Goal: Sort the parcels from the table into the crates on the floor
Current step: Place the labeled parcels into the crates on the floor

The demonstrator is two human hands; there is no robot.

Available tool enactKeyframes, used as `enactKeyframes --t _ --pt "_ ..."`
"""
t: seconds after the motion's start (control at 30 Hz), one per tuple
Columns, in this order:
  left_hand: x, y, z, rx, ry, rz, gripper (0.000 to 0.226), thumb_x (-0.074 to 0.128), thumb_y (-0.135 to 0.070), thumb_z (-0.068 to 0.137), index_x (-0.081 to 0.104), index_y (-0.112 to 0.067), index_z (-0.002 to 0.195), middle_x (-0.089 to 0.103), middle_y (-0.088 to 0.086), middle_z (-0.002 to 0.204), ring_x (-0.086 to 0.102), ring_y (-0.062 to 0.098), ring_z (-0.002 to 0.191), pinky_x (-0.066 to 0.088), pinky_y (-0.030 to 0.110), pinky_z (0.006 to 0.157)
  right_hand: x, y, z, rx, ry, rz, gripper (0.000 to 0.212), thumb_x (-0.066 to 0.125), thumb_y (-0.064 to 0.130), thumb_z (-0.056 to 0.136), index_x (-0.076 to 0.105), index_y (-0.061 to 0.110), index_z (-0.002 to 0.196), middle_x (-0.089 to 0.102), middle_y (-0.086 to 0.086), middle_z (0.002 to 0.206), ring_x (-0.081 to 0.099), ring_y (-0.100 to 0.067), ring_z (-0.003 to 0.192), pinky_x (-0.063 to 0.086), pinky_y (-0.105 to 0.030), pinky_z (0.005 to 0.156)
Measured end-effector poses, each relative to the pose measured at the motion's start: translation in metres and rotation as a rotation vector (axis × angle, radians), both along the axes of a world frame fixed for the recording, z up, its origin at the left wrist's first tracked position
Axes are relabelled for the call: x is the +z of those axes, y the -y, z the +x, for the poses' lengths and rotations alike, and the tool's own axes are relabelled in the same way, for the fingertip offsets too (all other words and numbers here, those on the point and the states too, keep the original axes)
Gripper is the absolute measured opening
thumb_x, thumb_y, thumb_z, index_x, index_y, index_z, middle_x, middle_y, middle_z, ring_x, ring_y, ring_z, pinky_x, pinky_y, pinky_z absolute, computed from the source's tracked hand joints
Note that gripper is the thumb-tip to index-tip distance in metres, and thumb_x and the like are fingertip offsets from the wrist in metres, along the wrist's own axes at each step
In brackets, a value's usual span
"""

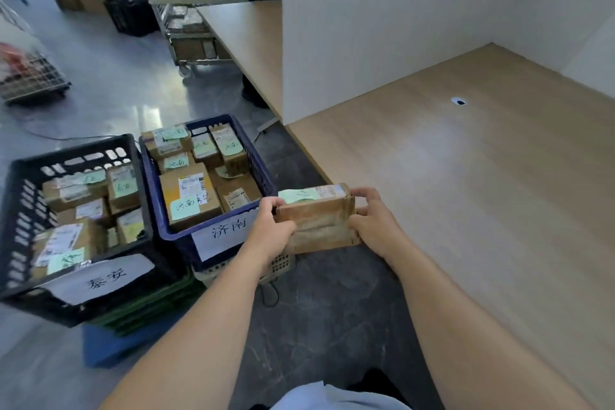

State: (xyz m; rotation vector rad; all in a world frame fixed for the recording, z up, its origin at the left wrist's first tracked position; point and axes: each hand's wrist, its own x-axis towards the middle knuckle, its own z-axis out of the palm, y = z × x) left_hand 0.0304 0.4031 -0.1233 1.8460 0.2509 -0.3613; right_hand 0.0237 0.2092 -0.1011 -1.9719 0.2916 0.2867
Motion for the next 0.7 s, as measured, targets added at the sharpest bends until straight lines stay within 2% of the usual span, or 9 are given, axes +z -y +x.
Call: enactKeyframes --t 0.03,0.1,0.2,0.33,0.4,0.47,0.53,0.6,0.7 --pt "-0.004 -0.006 0.001 0.041 -0.004 0.004 0.034 0.052 -0.012 0.091 0.041 -0.031 0.117 0.048 0.0 0.114 0.052 0.016 0.093 0.05 0.036 0.077 -0.002 -0.007 0.006 0.012 -0.004 0.0 0.043 0.05 0.006 0.087 0.041 0.03 0.121 0.065 -0.004 0.106 0.066 -0.024 0.091 0.058 -0.04 0.073" --pt "-0.012 -0.018 0.002 0.127 -0.017 0.01 0.021 0.051 -0.019 0.094 0.042 -0.029 0.11 0.048 -0.002 0.111 0.051 0.015 0.093 0.049 0.036 0.076 -0.008 -0.021 0.017 0.042 -0.011 -0.015 0.028 0.054 0.015 0.09 0.041 0.03 0.111 0.062 0.001 0.109 0.062 -0.016 0.094 0.054 -0.03 0.065" --pt "-0.019 -0.036 0.009 0.238 -0.035 0.019 0.01 0.052 -0.026 0.093 0.043 -0.027 0.099 0.052 -0.003 0.106 0.051 0.015 0.095 0.048 0.037 0.077 -0.021 -0.043 0.033 0.077 -0.004 -0.053 0.017 0.058 0.032 0.092 0.043 0.031 0.099 0.059 0.009 0.105 0.06 -0.007 0.093 0.05 -0.02 0.064" --pt "-0.021 -0.063 0.023 0.351 -0.052 0.017 0.018 0.052 -0.035 0.091 0.046 -0.019 0.096 0.057 0.002 0.096 0.054 0.017 0.087 0.048 0.036 0.071 -0.036 -0.072 0.058 0.107 0.016 -0.047 0.016 0.059 0.039 0.092 0.047 0.028 0.094 0.064 0.012 0.098 0.064 -0.002 0.085 0.048 -0.015 0.058" --pt "-0.021 -0.078 0.032 0.41 -0.039 0.042 0.024 0.054 -0.041 0.09 0.045 -0.019 0.092 0.055 0.002 0.089 0.054 0.017 0.079 0.045 0.034 0.065 -0.04 -0.087 0.074 0.124 0.018 -0.032 0.018 0.061 0.041 0.09 0.048 0.028 0.093 0.065 0.011 0.097 0.065 -0.003 0.083 0.049 -0.017 0.058" --pt "-0.022 -0.094 0.043 0.469 -0.042 0.064 0.026 0.057 -0.041 0.09 0.044 -0.021 0.101 0.055 -0.001 0.094 0.052 0.012 0.076 0.04 0.029 0.06 -0.042 -0.103 0.091 0.15 0.019 -0.044 0.021 0.064 0.04 0.088 0.047 0.029 0.092 0.064 0.013 0.095 0.064 -0.004 0.082 0.048 -0.019 0.058" --pt "-0.022 -0.107 0.054 0.492 -0.069 0.043 0.044 0.058 -0.031 0.092 0.036 -0.022 0.128 0.056 -0.003 0.11 0.054 0.007 0.081 0.042 0.025 0.059 -0.043 -0.118 0.108 0.174 0.027 -0.051 0.022 0.066 0.036 0.087 0.045 0.03 0.092 0.062 0.013 0.094 0.062 -0.004 0.081 0.045 -0.018 0.056" --pt "-0.023 -0.12 0.065 0.476 -0.093 0.011 0.072 0.056 -0.018 0.091 0.014 -0.031 0.148 0.051 -0.002 0.127 0.057 0.012 0.091 0.049 0.027 0.065 -0.045 -0.132 0.127 0.192 0.03 -0.037 0.024 0.067 0.03 0.087 0.044 0.029 0.095 0.06 0.014 0.095 0.06 -0.001 0.082 0.043 -0.015 0.056" --pt "-0.022 -0.136 0.082 0.459 -0.145 -0.04 0.098 0.057 -0.002 0.085 -0.005 -0.041 0.15 0.045 0.004 0.132 0.057 0.016 0.096 0.057 0.035 0.068 -0.046 -0.153 0.155 0.231 0.014 0.041 0.038 0.068 0.022 0.087 0.041 0.03 0.112 0.056 0.02 0.098 0.057 0.004 0.086 0.044 -0.013 0.06"
